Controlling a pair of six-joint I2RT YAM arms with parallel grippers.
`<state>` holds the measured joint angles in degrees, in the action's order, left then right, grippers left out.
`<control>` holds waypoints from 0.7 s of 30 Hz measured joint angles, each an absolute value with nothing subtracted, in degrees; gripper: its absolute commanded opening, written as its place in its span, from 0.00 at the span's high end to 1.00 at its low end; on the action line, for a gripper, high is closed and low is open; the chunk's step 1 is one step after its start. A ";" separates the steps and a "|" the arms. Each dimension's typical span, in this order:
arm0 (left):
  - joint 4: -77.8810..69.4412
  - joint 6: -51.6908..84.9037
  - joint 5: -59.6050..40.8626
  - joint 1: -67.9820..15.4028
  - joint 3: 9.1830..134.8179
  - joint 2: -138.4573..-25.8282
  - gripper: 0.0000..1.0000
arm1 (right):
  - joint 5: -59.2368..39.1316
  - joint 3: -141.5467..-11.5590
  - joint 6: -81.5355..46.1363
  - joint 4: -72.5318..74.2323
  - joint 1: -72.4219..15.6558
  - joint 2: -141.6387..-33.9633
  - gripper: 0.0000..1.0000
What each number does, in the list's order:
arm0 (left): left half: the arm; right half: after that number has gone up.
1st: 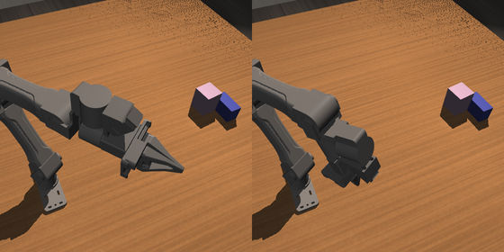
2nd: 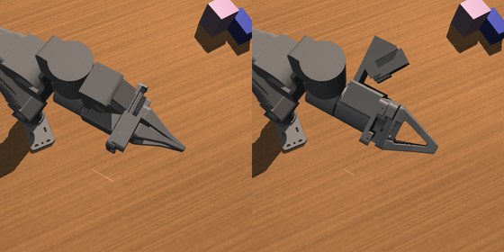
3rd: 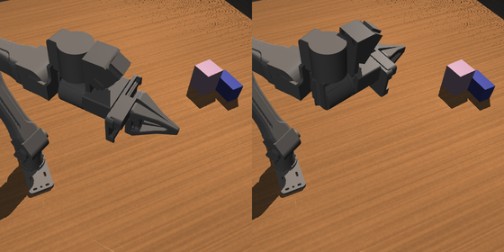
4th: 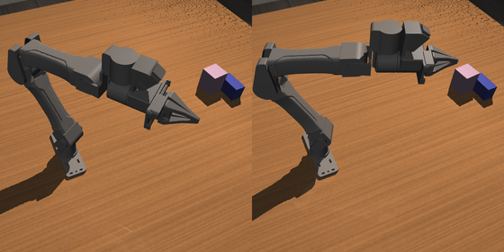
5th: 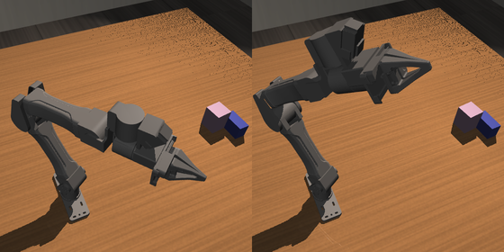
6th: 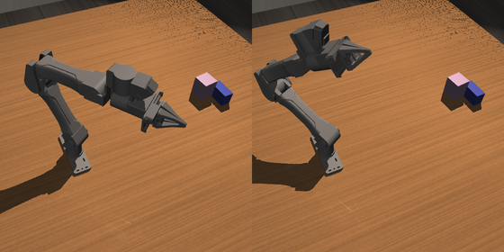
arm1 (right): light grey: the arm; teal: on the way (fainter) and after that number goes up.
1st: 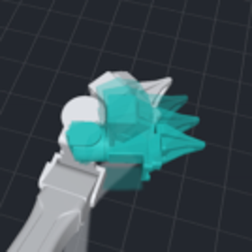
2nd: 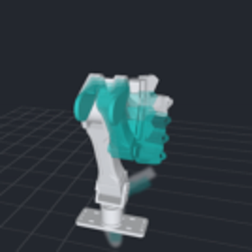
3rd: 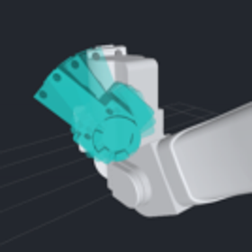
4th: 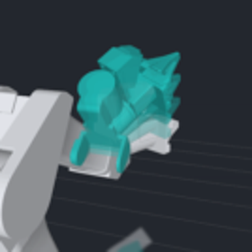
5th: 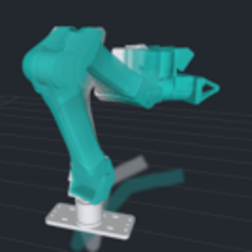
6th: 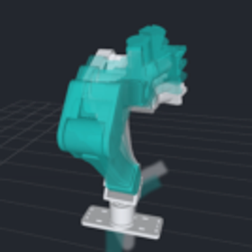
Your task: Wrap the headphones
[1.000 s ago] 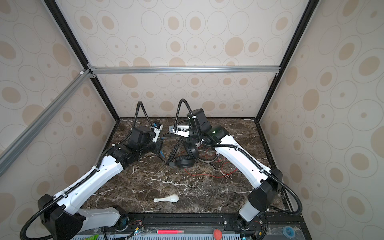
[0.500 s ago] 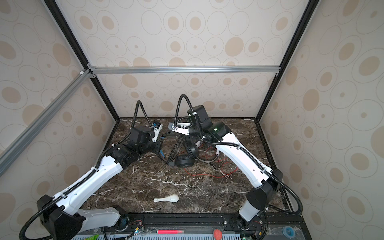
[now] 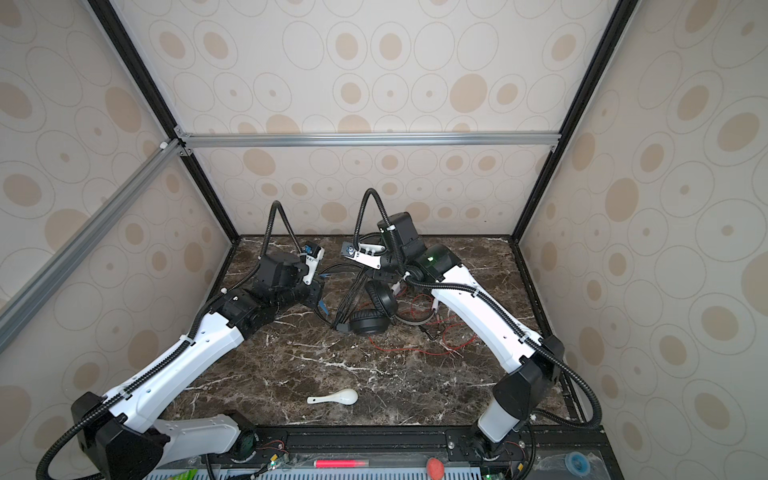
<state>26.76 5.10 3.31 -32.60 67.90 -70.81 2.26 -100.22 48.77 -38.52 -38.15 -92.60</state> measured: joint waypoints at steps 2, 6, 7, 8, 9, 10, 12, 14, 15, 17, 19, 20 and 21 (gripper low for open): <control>26.57 5.08 3.31 -32.56 68.03 -70.81 1.00 | 2.24 -99.61 49.10 -38.15 -37.76 -92.62 0.87; 27.24 4.91 3.33 -32.56 68.07 -70.81 1.00 | 2.44 -97.97 49.43 -36.75 -37.52 -92.62 0.85; 27.62 4.71 3.33 -32.56 68.07 -70.81 1.00 | 2.74 -97.54 49.43 -36.40 -37.41 -92.62 0.84; 28.10 4.58 3.31 -32.56 68.07 -70.81 1.00 | 2.76 -97.17 49.47 -36.18 -37.23 -92.62 0.83; 28.38 4.58 3.33 -32.56 68.07 -70.81 1.00 | 2.83 -96.82 49.47 -35.99 -37.12 -92.62 0.81; 28.49 4.54 3.31 -32.56 68.07 -70.81 1.00 | 2.83 -96.62 49.47 -35.88 -37.04 -92.66 0.80; 28.84 4.45 3.31 -32.56 68.07 -70.81 1.00 | 2.85 -96.07 49.36 -35.29 -36.91 -92.68 0.79; 29.06 4.40 3.31 -32.56 68.07 -70.81 1.00 | 2.81 -95.72 49.30 -34.98 -36.82 -92.68 0.78; 29.19 4.40 3.31 -32.56 68.07 -70.83 1.00 | 2.76 -95.37 49.25 -34.63 -36.73 -92.68 0.77; 29.30 4.40 3.31 -32.56 68.07 -70.83 1.00 | 2.63 -94.56 48.97 -34.09 -36.53 -92.68 0.74; 29.52 4.40 3.31 -32.56 68.07 -70.83 1.00 | 2.52 -93.49 48.71 -33.58 -36.25 -92.68 0.71; 29.76 4.40 3.31 -32.56 68.07 -70.83 1.00 | 2.48 -92.86 48.49 -33.41 -35.99 -92.68 0.69; 30.06 4.38 3.29 -32.56 68.07 -70.83 1.00 | 2.66 -92.31 48.27 -33.17 -35.70 -92.68 0.67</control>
<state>30.06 4.38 3.29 -32.56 68.07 -70.83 2.66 -92.31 48.27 -33.17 -35.70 -92.68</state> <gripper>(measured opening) 0.071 0.303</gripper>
